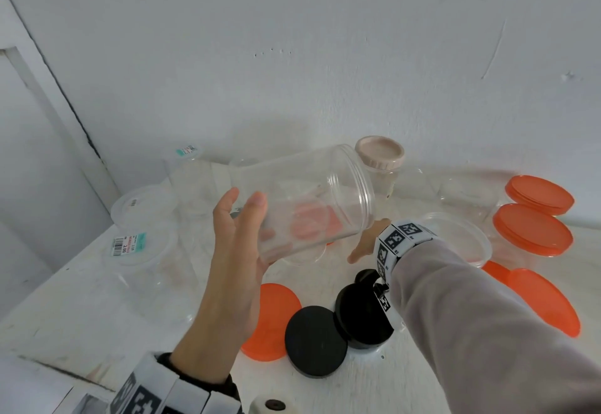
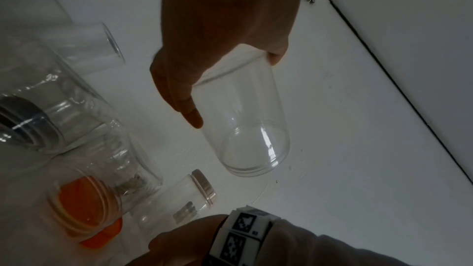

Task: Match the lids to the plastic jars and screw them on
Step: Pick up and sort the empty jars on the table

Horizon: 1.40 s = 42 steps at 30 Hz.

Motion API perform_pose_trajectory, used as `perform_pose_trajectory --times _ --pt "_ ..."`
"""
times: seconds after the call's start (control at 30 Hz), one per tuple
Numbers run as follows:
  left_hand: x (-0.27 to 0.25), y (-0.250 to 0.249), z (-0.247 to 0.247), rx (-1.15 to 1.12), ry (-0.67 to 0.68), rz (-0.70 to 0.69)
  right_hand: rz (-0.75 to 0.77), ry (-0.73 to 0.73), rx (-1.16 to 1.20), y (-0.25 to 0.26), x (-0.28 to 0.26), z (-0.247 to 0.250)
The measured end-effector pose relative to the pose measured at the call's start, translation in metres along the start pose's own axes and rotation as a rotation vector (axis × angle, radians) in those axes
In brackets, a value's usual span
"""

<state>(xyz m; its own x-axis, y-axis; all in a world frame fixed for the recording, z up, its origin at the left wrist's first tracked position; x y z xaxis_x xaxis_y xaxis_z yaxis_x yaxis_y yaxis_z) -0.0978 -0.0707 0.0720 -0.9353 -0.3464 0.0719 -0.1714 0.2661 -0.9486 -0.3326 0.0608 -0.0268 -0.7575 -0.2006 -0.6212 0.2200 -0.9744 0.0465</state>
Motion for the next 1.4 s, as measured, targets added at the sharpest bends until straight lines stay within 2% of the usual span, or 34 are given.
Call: perform_pose_trajectory --times 0.27,0.67,0.87,1.03,1.2,1.4 --pt "-0.006 0.002 0.002 0.008 0.037 0.039 -0.028 0.029 -0.084 0.000 -0.016 -0.003" --pt "-0.009 0.007 -0.001 0.058 -0.059 0.107 -0.001 -0.018 -0.077 -0.005 -0.001 -0.007" --pt "-0.007 0.014 0.002 0.177 -0.104 0.127 -0.006 -0.072 0.004 -0.001 -0.023 0.000" --pt "-0.008 0.021 -0.002 0.114 -0.083 0.129 0.007 -0.077 -0.052 0.000 -0.049 0.008" --pt "-0.011 0.023 -0.009 0.081 -0.069 0.135 0.093 -0.081 -0.116 0.000 -0.082 0.015" --pt "-0.018 0.021 -0.014 0.062 -0.066 0.138 0.267 -0.169 -0.240 -0.005 -0.122 0.009"
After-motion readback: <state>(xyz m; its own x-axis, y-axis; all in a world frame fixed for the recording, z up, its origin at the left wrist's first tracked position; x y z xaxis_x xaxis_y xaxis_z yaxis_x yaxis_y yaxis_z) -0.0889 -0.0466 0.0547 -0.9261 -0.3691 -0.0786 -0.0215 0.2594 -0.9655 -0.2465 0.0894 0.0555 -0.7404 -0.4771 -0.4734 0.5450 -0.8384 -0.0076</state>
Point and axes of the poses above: each hand's wrist, its own x-axis towards the middle knuckle, its own z-axis out of the back of the hand, y = z × x, the point moved 1 cm from there along x, towards the middle knuckle, and after that the axes turned 12 degrees about y, right-handed, at the moved point
